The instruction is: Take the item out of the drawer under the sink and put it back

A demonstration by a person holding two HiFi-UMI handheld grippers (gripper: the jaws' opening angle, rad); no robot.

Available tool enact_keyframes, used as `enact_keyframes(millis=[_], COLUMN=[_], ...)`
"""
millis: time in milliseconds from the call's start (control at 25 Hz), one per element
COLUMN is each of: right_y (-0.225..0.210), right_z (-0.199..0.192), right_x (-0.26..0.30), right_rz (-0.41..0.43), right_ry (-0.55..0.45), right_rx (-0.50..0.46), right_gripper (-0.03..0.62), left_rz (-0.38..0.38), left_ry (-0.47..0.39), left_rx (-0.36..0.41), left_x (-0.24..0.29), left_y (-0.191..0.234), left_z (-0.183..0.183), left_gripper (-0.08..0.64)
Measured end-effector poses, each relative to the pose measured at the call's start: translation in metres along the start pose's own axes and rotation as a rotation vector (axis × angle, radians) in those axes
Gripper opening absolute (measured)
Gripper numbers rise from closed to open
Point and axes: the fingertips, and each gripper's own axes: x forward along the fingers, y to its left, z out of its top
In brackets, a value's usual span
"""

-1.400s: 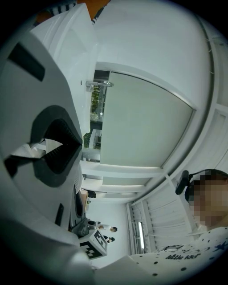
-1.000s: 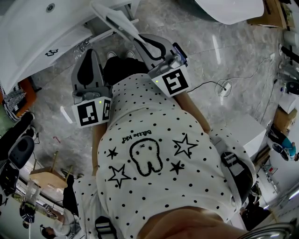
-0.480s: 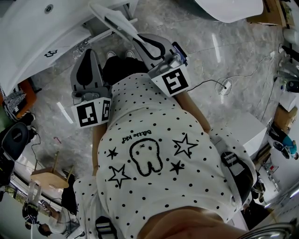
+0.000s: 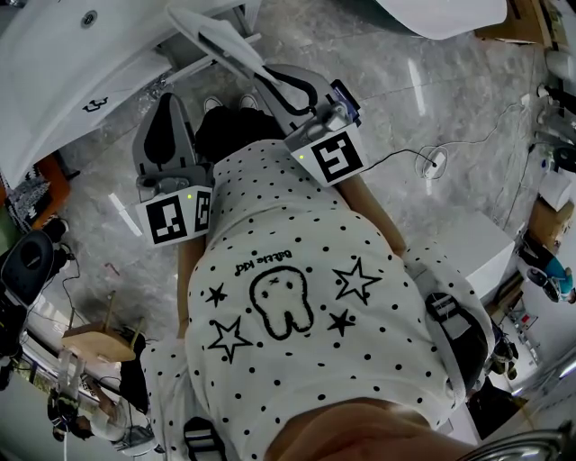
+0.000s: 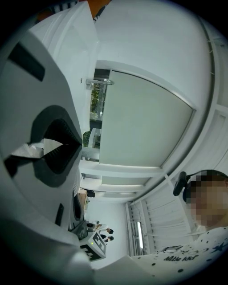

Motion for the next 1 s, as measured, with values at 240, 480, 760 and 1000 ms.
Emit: enact_keyframes(millis=[240,480,760,1000], right_y=[0.0,0.004,0.01,0.013], right_z=[-0.001,0.0,-0.001,-0.009], right_x=[-0.001,0.0,-0.003,-0.014], right_rz=[0.002,0.017,0.034,0.082], right_ry=[0.003,0.0,0.036,0.073], right_rx=[-0.002,-0.047,-0.235,-0.365], right_gripper=[0.041,0.041,0.041,0.041], left_rz=[-0.01,-0.016,-0.028,-0.044], left_ry=[0.0,-0.001,0.004,0.002], left_rx=[-0.005,-0.007,-0.013,-0.029], left_x=[0.002,0.004,0.009,0.014], left_y=[-0.002,-0.003,-0.001,-0.01], left_z=[0.0,0.0,-0.001,-0.006], left_gripper=[0.005,0.005,0.005,0.005])
